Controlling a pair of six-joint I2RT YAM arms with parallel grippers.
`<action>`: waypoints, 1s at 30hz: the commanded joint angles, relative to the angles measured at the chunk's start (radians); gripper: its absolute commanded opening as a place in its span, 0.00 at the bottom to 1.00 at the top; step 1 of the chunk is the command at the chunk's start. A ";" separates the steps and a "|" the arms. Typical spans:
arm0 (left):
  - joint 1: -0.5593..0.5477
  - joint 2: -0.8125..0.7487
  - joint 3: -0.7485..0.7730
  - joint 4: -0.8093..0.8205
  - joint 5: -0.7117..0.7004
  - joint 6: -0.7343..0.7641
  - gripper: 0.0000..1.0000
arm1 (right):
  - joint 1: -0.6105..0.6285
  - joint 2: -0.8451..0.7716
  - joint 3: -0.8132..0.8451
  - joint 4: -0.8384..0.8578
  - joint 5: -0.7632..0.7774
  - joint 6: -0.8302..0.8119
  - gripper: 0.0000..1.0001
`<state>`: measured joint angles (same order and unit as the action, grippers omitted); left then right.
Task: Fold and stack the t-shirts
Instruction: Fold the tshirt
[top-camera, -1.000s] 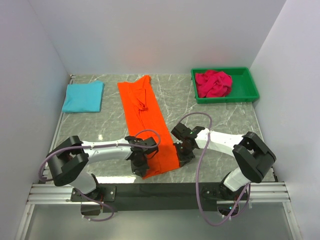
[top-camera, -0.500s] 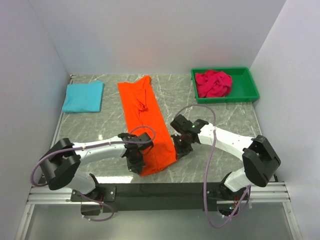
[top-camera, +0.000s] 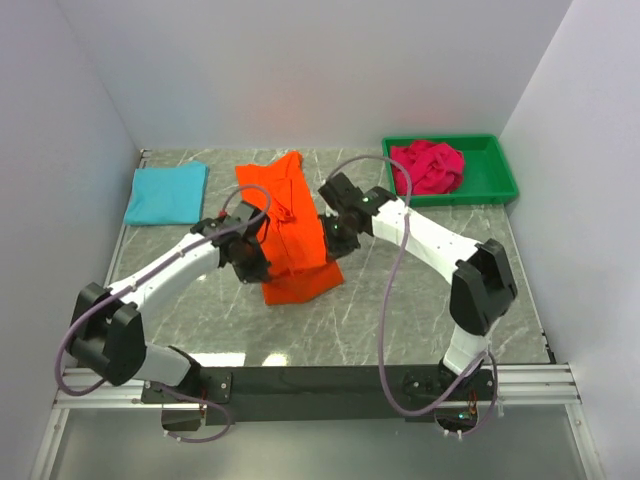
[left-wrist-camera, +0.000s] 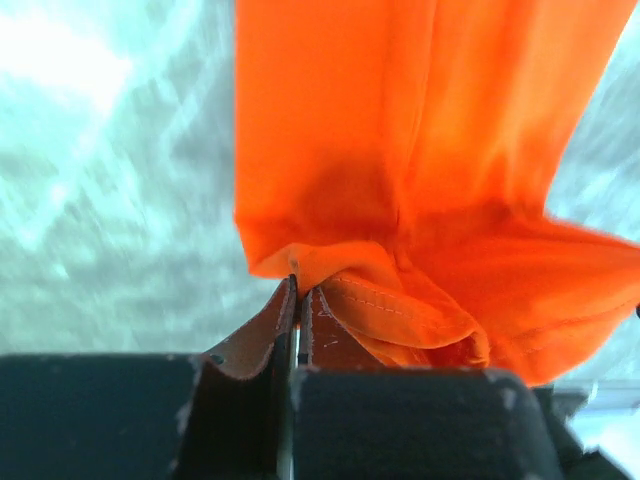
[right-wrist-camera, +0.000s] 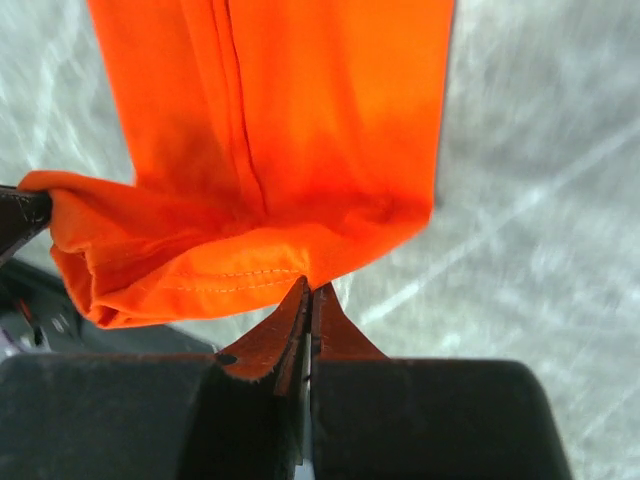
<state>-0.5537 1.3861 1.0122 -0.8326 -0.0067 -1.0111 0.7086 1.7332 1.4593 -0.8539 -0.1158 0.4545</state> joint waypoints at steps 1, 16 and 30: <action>0.067 0.047 0.074 0.026 -0.076 0.098 0.04 | -0.031 0.061 0.133 -0.025 0.044 -0.040 0.00; 0.198 0.260 0.170 0.220 -0.185 0.203 0.04 | -0.080 0.313 0.348 0.107 0.096 -0.106 0.00; 0.215 0.329 0.180 0.299 -0.188 0.220 0.04 | -0.113 0.350 0.342 0.185 0.099 -0.089 0.00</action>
<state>-0.3450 1.7157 1.1526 -0.5709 -0.1669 -0.8055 0.6090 2.0777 1.7561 -0.7128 -0.0406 0.3691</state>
